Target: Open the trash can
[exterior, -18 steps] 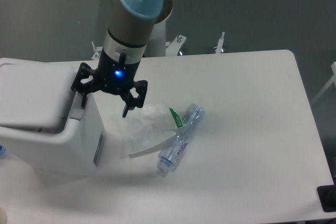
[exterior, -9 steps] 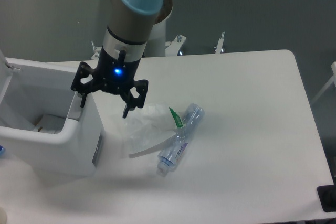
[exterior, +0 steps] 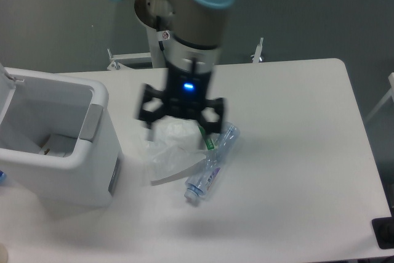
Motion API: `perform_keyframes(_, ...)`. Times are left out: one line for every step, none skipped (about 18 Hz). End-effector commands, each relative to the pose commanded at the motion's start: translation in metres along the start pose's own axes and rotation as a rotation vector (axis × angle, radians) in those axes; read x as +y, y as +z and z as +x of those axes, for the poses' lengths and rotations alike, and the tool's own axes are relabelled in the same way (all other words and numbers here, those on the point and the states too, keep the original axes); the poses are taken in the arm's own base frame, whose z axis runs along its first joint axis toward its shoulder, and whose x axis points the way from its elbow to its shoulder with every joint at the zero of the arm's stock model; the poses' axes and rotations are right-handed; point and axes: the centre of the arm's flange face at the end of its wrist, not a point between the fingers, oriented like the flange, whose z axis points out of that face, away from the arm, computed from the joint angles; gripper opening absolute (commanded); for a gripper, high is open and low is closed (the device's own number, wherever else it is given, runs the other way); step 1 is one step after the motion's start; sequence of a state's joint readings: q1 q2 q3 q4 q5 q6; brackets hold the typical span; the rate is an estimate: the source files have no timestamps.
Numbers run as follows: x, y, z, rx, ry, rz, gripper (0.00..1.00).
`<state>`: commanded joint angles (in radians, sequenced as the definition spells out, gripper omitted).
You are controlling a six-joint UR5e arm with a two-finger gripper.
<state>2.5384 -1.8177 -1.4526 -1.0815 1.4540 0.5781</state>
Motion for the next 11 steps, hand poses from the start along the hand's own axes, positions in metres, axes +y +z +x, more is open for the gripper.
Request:
perform_keyframes(0.006,0.008,-0.018,-0.004,-0.021,-0.014,1.00)
perform_keyframes(0.015,0.017,-0.041,-0.011,-0.053,-0.026,1.00)
perform_keyframes(0.023,0.023,-0.059,-0.016,-0.080,-0.033,1.00)
perform_keyframes(0.031,0.033,-0.078,-0.018,-0.077,-0.048,1.00)
perform_keyframes(0.040,0.046,-0.103,-0.026,-0.065,-0.068,1.00)
perform_keyframes(0.045,0.054,-0.113,-0.027,-0.052,-0.082,1.00)
perform_keyframes(0.050,0.056,-0.121,-0.028,-0.030,-0.086,1.00)
perform_keyframes(0.056,0.063,-0.130,-0.022,0.003,-0.097,1.00)
perform_keyframes(0.061,0.073,-0.134,-0.006,0.051,-0.113,1.00)
perform_keyframes(0.063,0.080,-0.137,0.003,0.103,-0.122,1.00)
perform_keyframes(0.063,0.084,-0.138,0.009,0.157,-0.126,1.00)
